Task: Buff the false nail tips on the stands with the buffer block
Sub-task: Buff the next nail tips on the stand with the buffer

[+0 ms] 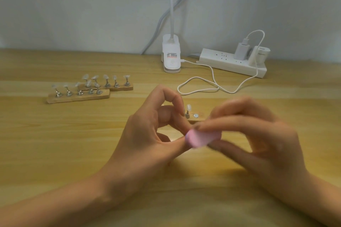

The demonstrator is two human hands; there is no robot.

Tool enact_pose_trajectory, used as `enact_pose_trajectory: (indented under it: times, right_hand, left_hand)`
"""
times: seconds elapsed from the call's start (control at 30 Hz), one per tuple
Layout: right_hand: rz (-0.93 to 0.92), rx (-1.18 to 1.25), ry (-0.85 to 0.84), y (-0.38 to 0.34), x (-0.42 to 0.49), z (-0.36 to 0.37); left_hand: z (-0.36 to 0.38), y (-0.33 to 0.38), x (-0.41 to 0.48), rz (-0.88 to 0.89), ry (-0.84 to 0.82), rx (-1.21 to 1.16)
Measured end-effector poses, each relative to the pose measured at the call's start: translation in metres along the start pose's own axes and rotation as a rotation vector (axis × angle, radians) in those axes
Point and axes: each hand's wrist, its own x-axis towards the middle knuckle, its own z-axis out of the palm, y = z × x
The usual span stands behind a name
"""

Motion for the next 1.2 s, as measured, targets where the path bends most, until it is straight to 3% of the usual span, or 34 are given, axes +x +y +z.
enact_pose_trajectory:
  times: [0.17, 0.3, 0.43, 0.57, 0.67, 0.8, 0.93, 1.07, 1.2]
  right_hand:
    - [0.01, -0.017, 0.05, 0.0013, 0.0027, -0.0044]
    - [-0.039, -0.041, -0.039, -0.0029, -0.0015, 0.0018]
    - [-0.002, -0.016, 0.052, -0.0004, 0.0021, -0.0039]
    - [-0.036, -0.018, -0.022, -0.0023, -0.0017, 0.0011]
    - [0.003, -0.03, 0.05, 0.0003, 0.0009, -0.0048]
    - [-0.034, -0.022, -0.031, -0.0022, -0.0022, 0.0022]
    - [0.003, -0.013, 0.031, 0.0001, 0.0005, -0.0045]
    - [-0.074, -0.02, -0.081, -0.0048, -0.0031, 0.0028]
    - [-0.009, 0.015, -0.006, -0.0016, -0.0003, -0.0032]
  left_hand:
    - [-0.0011, 0.0006, 0.0007, 0.004, 0.014, 0.016]
    - [0.0011, 0.0006, -0.0011, -0.023, 0.002, -0.01]
    - [0.0, -0.0003, -0.0013, -0.033, 0.019, -0.019]
    - [0.0016, -0.0017, -0.0025, -0.07, 0.0, -0.086]
    - [0.0004, -0.003, -0.0029, -0.071, 0.012, -0.084]
    - [0.0024, -0.0038, -0.0037, -0.086, 0.0, -0.102]
    - [0.0008, -0.0053, -0.0045, -0.086, 0.011, -0.077]
    - [0.0017, -0.0049, -0.0046, -0.079, -0.009, -0.08]
    - [0.0011, -0.0042, -0.0042, -0.074, 0.016, -0.064]
